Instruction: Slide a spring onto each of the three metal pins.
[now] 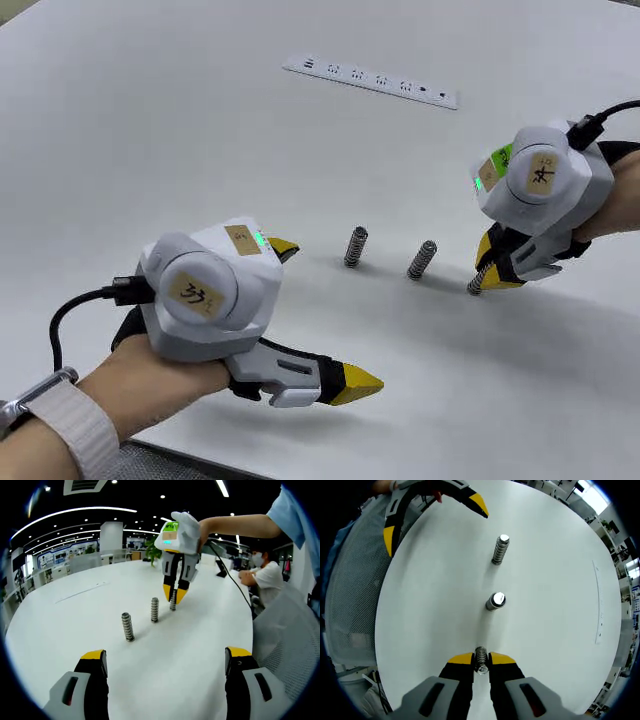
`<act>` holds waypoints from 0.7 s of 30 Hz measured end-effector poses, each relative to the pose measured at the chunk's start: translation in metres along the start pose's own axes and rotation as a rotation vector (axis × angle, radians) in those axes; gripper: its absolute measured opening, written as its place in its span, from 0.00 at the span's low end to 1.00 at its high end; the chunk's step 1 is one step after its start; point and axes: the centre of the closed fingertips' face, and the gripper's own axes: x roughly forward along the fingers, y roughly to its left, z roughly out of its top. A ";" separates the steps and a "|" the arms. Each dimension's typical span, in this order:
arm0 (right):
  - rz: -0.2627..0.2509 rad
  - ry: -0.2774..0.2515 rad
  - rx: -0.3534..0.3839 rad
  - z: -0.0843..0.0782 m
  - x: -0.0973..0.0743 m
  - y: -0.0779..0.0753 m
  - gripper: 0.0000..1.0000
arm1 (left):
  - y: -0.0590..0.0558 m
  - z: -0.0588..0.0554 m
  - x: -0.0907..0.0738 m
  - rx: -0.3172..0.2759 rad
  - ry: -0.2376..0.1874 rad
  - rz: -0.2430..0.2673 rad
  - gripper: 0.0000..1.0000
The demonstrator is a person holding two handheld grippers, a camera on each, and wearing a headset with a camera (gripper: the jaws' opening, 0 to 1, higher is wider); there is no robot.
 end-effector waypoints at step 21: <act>0.015 0.018 0.007 -0.004 0.002 0.006 0.12 | -0.002 -0.002 0.002 0.003 0.005 -0.010 1.00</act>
